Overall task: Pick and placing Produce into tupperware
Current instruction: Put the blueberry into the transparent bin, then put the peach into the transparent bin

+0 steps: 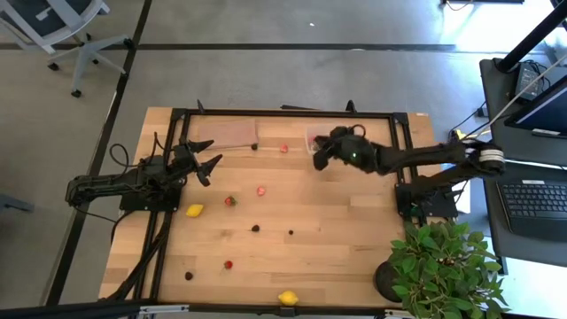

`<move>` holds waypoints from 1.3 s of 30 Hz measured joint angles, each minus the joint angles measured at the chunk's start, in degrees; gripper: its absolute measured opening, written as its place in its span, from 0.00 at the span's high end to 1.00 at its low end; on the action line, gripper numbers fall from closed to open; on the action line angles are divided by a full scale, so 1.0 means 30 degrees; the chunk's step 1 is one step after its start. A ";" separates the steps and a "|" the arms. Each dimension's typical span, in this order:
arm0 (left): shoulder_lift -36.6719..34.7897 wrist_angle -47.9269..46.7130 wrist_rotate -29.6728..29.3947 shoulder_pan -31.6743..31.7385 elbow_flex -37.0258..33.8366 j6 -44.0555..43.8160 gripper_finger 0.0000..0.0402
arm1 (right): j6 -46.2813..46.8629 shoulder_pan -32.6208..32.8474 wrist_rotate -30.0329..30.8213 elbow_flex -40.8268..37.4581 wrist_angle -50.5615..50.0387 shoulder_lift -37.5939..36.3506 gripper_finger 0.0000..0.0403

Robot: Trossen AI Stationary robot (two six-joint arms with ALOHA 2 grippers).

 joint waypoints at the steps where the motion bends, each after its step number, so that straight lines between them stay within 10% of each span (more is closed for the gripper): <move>1: 0.0000 0.0000 0.0000 0.0000 0.0000 0.0000 0.28 | 0.0277 -0.0347 -0.0014 0.0516 -0.1678 -0.0289 0.90; 14: 0.0000 0.0000 0.0000 -0.0002 0.0000 -0.0101 0.28 | 0.2968 -0.5247 -0.5993 0.7754 -1.6805 0.2137 0.91; 39: 0.0000 0.0000 0.0000 0.0000 0.0000 -0.0189 0.28 | 0.2458 -0.6537 -0.6709 0.7864 -1.7065 0.6595 0.75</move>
